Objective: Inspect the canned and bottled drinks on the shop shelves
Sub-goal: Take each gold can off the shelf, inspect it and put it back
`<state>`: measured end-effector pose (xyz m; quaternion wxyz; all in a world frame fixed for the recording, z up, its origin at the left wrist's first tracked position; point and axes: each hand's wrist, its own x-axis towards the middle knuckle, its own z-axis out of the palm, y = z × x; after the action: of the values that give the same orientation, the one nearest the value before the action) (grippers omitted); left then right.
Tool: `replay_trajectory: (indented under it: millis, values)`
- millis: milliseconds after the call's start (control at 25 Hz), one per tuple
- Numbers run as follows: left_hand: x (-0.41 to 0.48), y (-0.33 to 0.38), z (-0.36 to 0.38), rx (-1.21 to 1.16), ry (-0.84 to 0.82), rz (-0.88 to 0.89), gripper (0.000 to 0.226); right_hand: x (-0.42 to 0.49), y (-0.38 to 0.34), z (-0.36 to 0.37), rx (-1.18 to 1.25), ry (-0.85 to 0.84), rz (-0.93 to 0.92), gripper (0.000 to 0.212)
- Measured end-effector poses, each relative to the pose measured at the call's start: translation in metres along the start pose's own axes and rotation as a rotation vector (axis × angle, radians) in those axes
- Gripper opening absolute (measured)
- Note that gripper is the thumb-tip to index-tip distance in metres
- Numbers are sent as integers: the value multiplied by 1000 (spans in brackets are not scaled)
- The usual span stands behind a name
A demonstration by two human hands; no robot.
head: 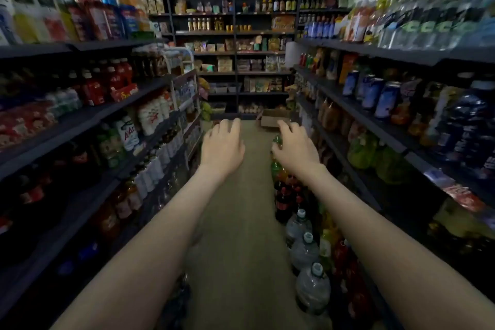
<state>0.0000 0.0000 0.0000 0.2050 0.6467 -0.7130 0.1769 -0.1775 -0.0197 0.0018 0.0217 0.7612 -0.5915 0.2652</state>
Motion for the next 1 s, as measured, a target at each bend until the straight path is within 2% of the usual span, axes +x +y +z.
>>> replay_trajectory:
  millis: [240, 400, 560, 720, 1000]
  values:
    - [128, -78, 151, 1, -128, 9, 54, 161, 26, 149, 29, -133, 86, 58]
    - [254, -152, 223, 55, -161, 123, 53, 306, 32, 213, 12, -193, 113, 59]
    - [374, -193, 284, -13, -170, 120, 53, 425, 55, 253, 0, -186, 129, 57]
    - [495, -219, 374, -112, -197, 49, 52, 564, 95, 318, -45, -202, 100, 59]
    - [751, -284, 510, -66, -145, 0, 54, 846, 151, 421, -4, -113, 13, 61]
